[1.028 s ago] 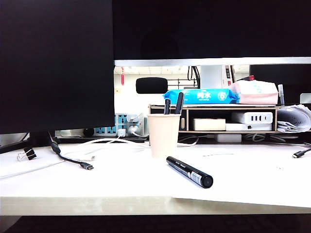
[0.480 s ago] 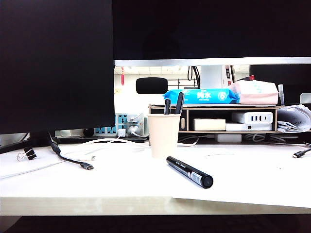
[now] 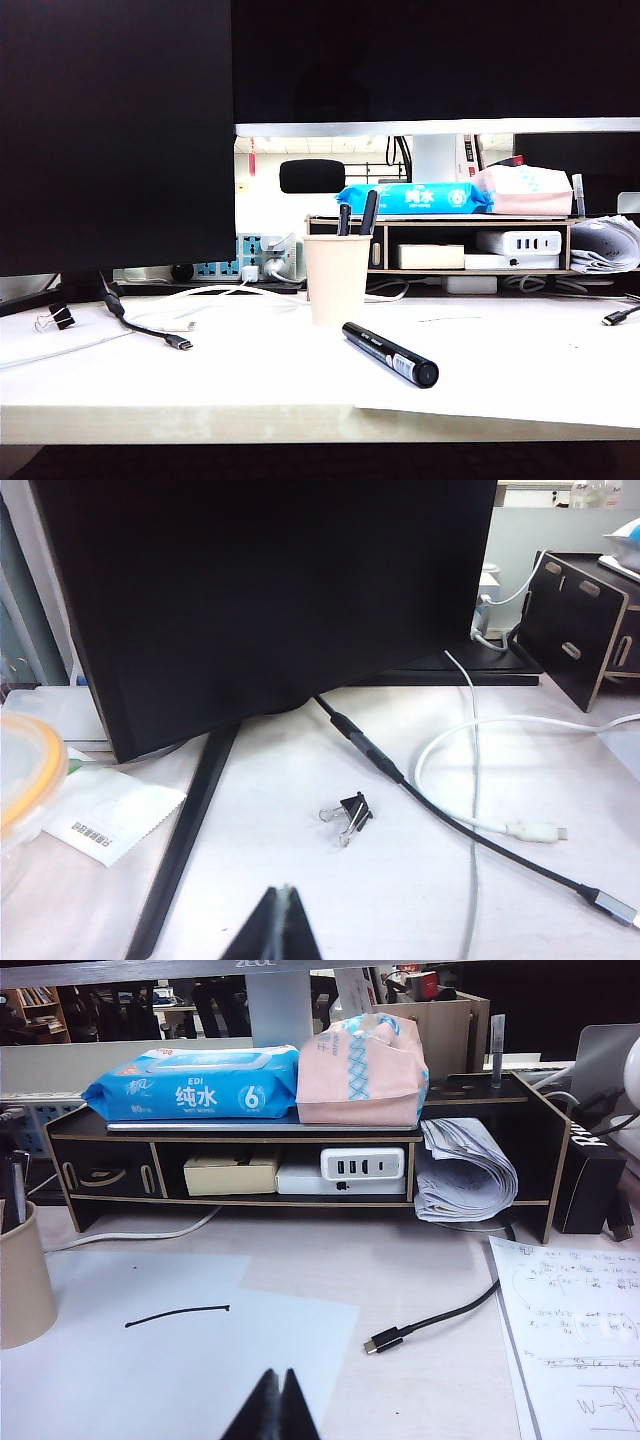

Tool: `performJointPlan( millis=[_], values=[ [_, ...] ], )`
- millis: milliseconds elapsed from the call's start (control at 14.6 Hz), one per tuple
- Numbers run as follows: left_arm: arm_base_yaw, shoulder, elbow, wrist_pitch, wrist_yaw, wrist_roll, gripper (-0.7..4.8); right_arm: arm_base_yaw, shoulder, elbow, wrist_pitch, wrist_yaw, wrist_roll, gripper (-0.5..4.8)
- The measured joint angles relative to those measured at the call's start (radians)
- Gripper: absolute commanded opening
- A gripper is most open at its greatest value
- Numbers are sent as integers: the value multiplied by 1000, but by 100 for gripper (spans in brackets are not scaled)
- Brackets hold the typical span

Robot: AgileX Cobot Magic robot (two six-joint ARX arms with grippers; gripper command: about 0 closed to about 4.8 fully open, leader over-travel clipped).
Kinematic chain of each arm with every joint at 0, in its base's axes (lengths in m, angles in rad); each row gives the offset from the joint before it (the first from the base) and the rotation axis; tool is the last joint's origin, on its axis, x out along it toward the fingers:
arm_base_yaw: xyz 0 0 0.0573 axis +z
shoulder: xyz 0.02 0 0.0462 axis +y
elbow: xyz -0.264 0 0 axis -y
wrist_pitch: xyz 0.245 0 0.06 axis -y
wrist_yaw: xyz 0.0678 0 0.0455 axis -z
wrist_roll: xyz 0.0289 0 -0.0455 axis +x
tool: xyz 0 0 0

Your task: Pick up the marker from the paper cup and put it on the table.

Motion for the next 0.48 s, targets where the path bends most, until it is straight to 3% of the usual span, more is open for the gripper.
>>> performJointPlan(
  millis=[480],
  values=[
    [0,0,0,0,0,0,-4,-29,0,0,0,-1,0,-6]
  ],
)
